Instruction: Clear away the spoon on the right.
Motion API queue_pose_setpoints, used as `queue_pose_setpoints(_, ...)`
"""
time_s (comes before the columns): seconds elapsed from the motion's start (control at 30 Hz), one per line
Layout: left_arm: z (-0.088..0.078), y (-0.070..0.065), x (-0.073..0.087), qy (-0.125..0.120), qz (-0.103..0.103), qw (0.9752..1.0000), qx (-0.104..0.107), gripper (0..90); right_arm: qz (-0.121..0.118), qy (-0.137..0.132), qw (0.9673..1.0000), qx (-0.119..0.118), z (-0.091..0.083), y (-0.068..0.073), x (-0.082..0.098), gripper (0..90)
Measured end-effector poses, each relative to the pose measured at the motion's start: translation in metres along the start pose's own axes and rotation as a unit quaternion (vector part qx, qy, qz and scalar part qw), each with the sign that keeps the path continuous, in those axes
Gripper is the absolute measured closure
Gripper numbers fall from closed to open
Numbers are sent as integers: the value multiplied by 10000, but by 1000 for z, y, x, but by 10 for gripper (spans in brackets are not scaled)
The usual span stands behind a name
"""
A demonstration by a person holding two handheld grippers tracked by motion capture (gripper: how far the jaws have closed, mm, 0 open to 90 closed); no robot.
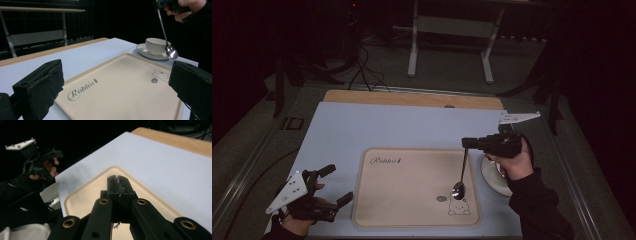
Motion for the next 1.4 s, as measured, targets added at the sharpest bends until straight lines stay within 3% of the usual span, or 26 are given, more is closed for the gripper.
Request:
queue_pose_setpoints(0.33, 0, 0, 0, -3, -4, 10000, 4, 0, -141, 209, 9986, -466, 32, 3, 21, 900)
queue_pose_setpoints(0.47, 0, 0, 0, -7, -7, 10000, 9, 0, -27, 282, 9979, -587, 45, 2, 28, 900)
queue_pose_setpoints(0.83, 0, 0, 0, 4, -3, 10000, 40, 0, -21, 514, 9954, -812, 71, 3, 45, 899)
queue_pose_setpoints(1.13, 0, -1, 0, 3, 5, 10000, 46, 0, -73, 625, 9947, -807, 83, 0, 53, 898)
queue_pose_setpoints(1.4, 0, -1, 0, 8, 15, 10000, 56, 0, -246, 697, 9967, -322, 85, -3, 54, 834)
Point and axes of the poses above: each handheld gripper's, and its own axes: z roughly forward along the jaws, x roughly out of its underside, y roughly to its left, the point moved 2 cm from there along z, roughly forward along the jaws, and after that the axes turned 14 degrees about x, right-handed, at the moved point
